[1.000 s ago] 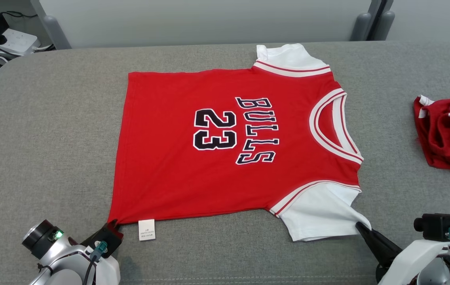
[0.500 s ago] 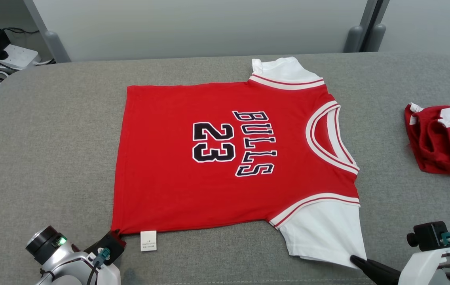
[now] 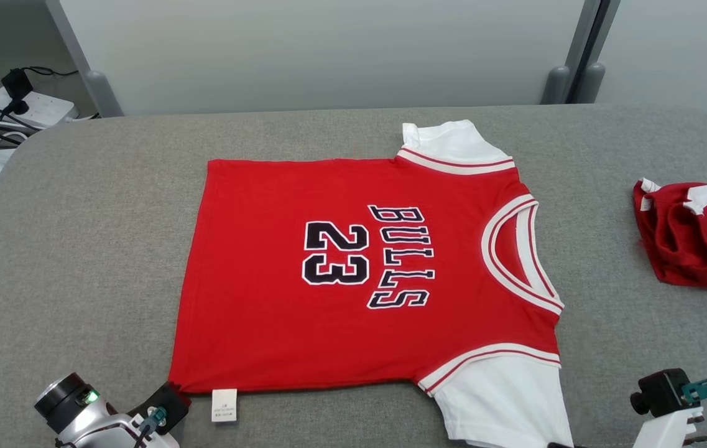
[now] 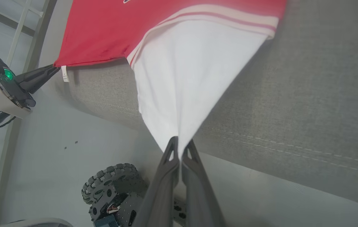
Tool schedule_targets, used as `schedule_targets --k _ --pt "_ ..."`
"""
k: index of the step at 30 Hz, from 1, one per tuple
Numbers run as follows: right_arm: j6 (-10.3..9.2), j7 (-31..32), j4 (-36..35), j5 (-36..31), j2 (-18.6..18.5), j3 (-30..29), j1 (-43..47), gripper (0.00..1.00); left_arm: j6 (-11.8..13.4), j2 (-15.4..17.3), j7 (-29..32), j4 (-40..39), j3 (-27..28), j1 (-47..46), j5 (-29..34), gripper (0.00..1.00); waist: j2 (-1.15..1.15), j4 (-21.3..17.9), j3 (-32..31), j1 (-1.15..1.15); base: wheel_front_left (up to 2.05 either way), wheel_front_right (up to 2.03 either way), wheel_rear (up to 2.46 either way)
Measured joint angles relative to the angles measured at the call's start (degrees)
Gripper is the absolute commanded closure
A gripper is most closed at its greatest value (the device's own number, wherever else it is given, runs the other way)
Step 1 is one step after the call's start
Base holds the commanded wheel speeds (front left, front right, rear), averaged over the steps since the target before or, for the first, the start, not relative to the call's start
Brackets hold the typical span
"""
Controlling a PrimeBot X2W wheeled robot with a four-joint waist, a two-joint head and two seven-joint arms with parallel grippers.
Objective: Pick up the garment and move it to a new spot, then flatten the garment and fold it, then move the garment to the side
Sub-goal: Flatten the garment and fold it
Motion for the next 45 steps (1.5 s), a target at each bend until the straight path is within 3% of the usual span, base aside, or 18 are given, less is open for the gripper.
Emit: schedule_targets --k 12,23,31,45 --pt "0.01 4.5 -3.32 1.15 -1.21 -0.9 2.87 1.0 -0.51 0.38 0.01 1.22 -3.79 0.1 -1.45 1.0 0.0 0.39 -0.65 0.0 0.0 0.0 0.0" --pt "0.0 2.04 -5.02 -1.25 -0.07 -5.59 3.26 1.0 -0.92 0.85 0.03 -1.41 -7.97 -0.12 -8.54 1.0 0.0 1.17 -0.43 0.0 0.0 0.0 0.0" --pt "0.0 -2.89 -3.19 -7.37 1.8 -9.65 -4.73 1.0 -0.94 4.67 2.67 -6.78 -15.25 -7.16 -14.52 1.0 0.0 0.99 1.95 0.0 0.0 0.0 0.0" --pt "0.01 -4.49 6.65 -9.81 5.5 -10.63 -14.29 1.0 -0.99 11.25 11.81 -11.81 -29.15 -16.85 -26.53 1.0 0.0 1.31 4.76 0.0 0.0 0.0 0.0"
